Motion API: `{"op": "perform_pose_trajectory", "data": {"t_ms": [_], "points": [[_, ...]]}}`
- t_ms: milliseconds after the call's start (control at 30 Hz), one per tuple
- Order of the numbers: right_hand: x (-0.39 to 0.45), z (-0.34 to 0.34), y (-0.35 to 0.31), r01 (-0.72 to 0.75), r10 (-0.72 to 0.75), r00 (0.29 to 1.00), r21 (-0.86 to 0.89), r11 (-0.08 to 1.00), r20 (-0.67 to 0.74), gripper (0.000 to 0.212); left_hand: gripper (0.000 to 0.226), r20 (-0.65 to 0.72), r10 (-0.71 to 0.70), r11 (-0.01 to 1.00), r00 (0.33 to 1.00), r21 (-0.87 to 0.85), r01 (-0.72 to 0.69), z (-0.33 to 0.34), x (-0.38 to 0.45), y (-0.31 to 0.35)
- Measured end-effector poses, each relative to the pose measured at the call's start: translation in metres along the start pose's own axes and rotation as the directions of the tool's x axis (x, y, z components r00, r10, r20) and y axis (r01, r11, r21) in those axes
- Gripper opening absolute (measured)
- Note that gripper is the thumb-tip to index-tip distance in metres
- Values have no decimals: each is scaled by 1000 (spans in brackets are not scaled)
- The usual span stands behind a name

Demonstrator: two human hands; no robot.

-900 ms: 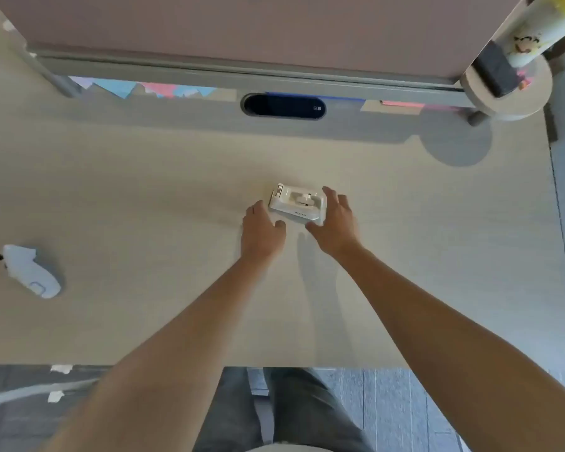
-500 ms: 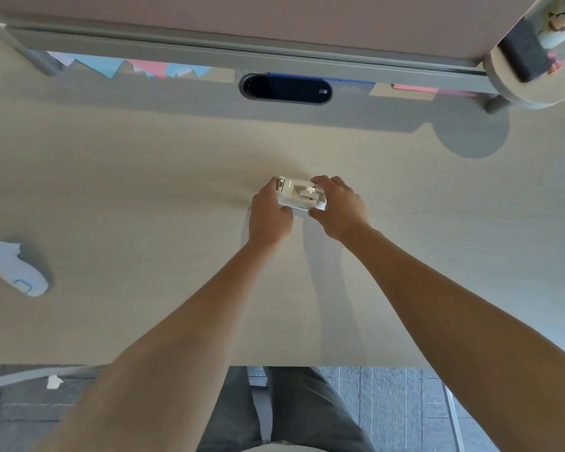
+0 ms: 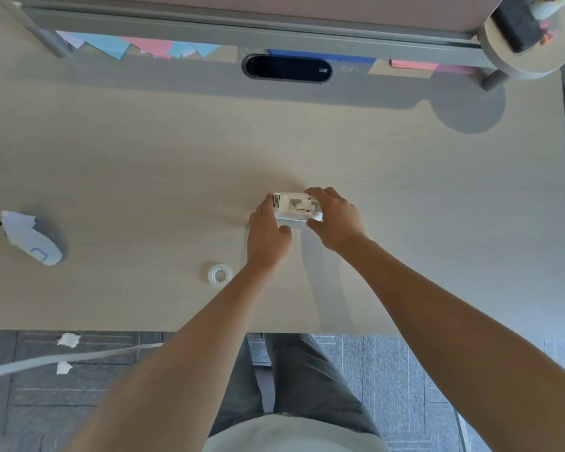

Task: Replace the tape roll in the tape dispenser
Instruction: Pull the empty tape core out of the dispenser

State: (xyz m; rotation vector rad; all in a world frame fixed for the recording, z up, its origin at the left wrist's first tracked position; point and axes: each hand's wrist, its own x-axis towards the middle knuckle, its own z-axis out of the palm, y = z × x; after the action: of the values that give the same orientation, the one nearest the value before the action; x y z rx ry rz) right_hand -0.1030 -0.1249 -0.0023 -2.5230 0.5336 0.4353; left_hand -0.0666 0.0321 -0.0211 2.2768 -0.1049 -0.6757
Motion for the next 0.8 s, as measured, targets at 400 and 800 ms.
{"op": "perform_pose_trajectory", "data": {"t_ms": [400, 800], "points": [[-76, 50, 10, 83, -81, 996, 41, 996, -43, 65, 75, -31, 124, 991, 992, 45, -122, 9, -80, -55], [-89, 101, 40, 246, -191, 935, 158, 956, -298, 69, 74, -213, 355, 929, 910, 187, -318, 35, -80, -100]]}}
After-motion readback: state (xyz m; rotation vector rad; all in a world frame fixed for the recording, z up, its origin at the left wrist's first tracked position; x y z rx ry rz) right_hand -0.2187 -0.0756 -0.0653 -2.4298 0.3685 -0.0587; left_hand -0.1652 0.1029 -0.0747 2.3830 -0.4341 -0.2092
